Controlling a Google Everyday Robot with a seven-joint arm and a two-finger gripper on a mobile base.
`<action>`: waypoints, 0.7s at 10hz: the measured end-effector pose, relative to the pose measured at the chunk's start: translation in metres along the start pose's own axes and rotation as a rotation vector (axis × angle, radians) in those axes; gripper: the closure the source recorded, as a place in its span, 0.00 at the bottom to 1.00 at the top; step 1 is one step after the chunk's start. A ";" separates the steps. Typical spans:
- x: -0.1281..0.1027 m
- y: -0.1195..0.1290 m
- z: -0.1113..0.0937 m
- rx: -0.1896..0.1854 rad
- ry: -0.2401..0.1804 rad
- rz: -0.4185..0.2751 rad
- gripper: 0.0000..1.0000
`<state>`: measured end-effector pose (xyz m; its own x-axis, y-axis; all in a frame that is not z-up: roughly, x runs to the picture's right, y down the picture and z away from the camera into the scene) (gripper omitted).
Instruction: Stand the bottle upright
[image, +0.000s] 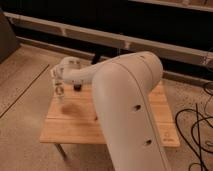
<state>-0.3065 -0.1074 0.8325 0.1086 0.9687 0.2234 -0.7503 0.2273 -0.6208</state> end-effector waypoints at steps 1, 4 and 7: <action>-0.007 0.004 -0.002 -0.037 -0.023 0.011 1.00; -0.027 0.010 -0.010 -0.101 -0.075 0.036 1.00; -0.004 0.003 -0.007 -0.091 -0.041 -0.061 1.00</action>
<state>-0.3045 -0.1101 0.8240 0.1242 0.9482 0.2923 -0.6805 0.2958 -0.6704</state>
